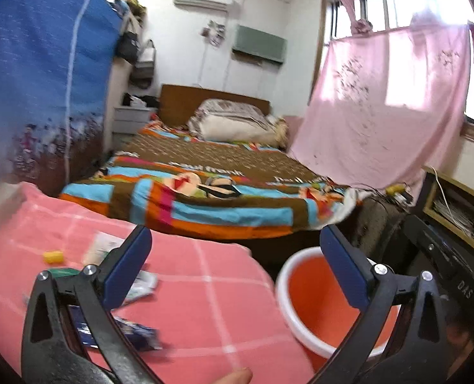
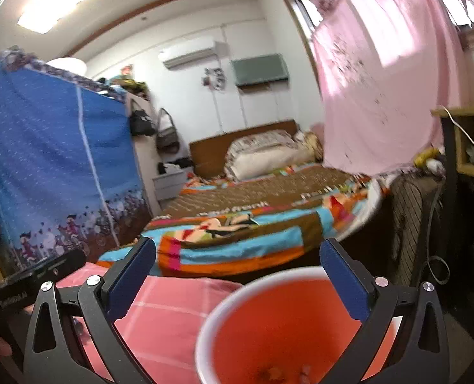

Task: Collect trash
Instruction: 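Move both tools back toward the remaining trash on the bedspread, then close the left tool on the blue snack wrapper, then grasp the white ointment tube with the right tool while the left tool holds the wrapper, then carry the wrapper and tube over the orange bucket and open both tools, then move both tools back to the trash on the bedspread, then grasp the yellow cylinder with the left tool while the right tool grasps a white packet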

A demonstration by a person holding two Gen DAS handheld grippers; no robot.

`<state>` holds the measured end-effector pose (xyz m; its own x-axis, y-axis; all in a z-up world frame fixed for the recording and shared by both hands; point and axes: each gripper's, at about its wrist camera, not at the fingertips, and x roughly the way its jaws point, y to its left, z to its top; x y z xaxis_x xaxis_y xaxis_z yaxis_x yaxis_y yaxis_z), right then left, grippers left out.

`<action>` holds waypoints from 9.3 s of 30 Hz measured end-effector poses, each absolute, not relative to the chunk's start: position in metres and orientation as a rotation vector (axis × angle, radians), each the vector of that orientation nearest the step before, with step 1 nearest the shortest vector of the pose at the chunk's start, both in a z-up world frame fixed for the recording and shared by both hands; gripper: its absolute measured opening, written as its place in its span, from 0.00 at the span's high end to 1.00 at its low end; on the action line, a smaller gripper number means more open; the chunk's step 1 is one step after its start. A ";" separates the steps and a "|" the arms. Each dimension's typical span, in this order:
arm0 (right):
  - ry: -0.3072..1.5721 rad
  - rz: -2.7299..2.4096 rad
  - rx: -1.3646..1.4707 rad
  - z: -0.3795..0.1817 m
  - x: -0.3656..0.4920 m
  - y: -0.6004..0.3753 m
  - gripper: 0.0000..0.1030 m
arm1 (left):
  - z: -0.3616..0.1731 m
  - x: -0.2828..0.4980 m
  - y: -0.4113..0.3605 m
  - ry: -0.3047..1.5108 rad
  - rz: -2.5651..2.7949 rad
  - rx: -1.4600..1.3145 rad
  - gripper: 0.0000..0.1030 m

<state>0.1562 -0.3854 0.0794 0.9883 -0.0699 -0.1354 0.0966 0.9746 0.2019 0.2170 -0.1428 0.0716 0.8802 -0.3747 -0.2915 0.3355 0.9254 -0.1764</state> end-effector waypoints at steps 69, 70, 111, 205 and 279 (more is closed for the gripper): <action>0.595 0.222 -0.146 0.012 0.262 -0.189 0.00 | -0.001 0.230 0.083 0.663 -0.078 -0.329 0.58; 0.597 0.234 -0.142 0.012 0.263 -0.187 0.00 | -0.001 0.230 0.089 0.662 -0.058 -0.345 0.58; 0.618 0.382 -0.097 0.008 0.264 -0.157 0.28 | 0.000 0.213 0.096 0.553 -0.020 -0.420 0.58; 0.150 -0.142 0.262 0.075 0.148 -0.400 0.00 | 0.066 0.202 -0.151 0.297 -0.358 -0.136 0.00; 0.627 0.329 -0.119 0.019 0.326 -0.151 0.44 | -0.006 0.322 0.021 0.784 -0.220 -0.147 0.66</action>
<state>0.3265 -0.1514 0.0193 0.7599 0.2659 -0.5932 -0.3372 0.9414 -0.0100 0.3219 0.0214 -0.0059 0.6869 -0.2502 -0.6823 0.1416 0.9669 -0.2121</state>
